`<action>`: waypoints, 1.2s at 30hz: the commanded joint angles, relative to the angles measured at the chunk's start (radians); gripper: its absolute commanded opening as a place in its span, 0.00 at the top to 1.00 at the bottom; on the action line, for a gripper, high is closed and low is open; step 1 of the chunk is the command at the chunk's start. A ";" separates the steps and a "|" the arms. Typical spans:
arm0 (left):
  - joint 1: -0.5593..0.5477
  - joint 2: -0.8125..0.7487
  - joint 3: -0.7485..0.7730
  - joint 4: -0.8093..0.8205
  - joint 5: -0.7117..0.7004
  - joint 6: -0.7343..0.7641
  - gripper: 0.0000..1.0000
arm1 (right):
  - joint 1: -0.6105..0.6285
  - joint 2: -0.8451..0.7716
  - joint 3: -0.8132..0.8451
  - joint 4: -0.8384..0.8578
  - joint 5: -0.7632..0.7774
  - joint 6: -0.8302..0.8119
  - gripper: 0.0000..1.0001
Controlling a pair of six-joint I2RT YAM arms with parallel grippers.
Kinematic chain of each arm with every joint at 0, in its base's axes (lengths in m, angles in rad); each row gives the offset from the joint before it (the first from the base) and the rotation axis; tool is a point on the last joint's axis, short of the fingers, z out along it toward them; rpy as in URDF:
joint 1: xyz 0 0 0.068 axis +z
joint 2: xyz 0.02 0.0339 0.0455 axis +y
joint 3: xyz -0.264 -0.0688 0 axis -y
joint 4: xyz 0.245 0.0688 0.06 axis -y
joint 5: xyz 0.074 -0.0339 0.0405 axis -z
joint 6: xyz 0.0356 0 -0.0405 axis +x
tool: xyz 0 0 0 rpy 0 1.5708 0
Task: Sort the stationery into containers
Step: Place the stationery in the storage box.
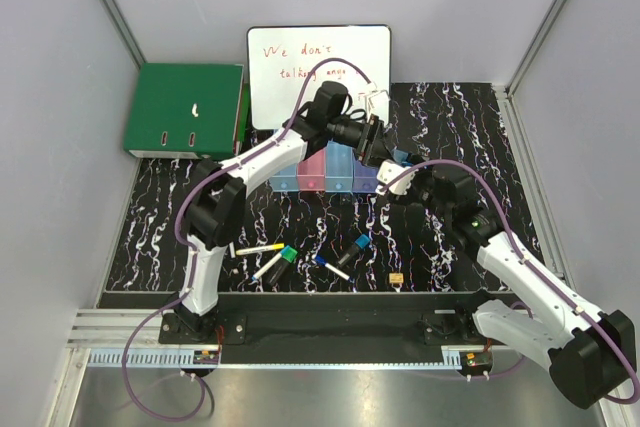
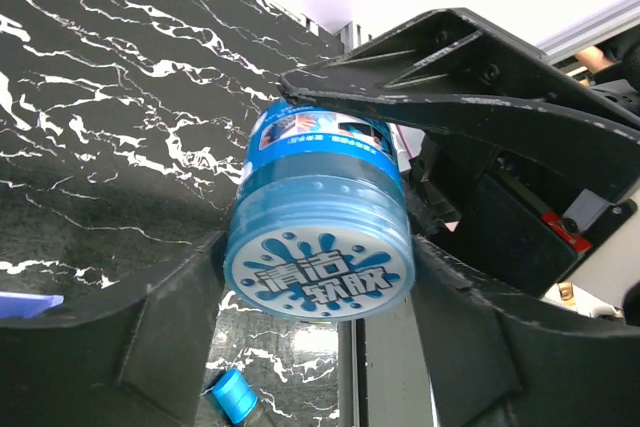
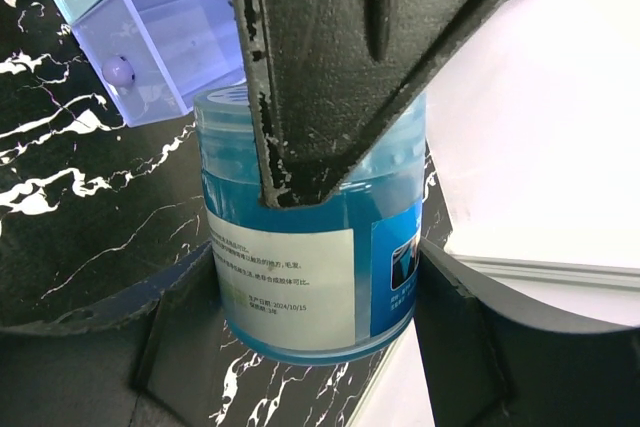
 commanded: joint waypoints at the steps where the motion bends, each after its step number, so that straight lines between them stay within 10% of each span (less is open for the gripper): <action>1: -0.002 -0.012 -0.010 0.047 0.013 0.015 0.32 | 0.011 -0.017 0.037 0.102 0.015 -0.008 0.80; 6: -0.001 -0.014 -0.007 0.050 0.007 0.018 0.43 | 0.011 -0.013 0.037 0.100 0.015 -0.011 0.78; 12: -0.001 -0.011 0.003 0.059 0.008 0.004 0.55 | 0.011 -0.016 0.028 0.096 0.005 -0.007 0.23; 13: -0.001 -0.011 0.003 0.059 0.007 0.002 0.58 | 0.011 -0.014 0.028 0.093 0.004 -0.002 0.03; 20: 0.014 -0.027 -0.013 0.035 -0.032 0.019 0.83 | 0.010 -0.017 0.065 0.054 0.012 0.137 0.00; 36: 0.208 -0.086 0.156 -0.564 -0.582 0.553 1.00 | 0.011 -0.083 0.105 -0.082 0.058 0.137 0.00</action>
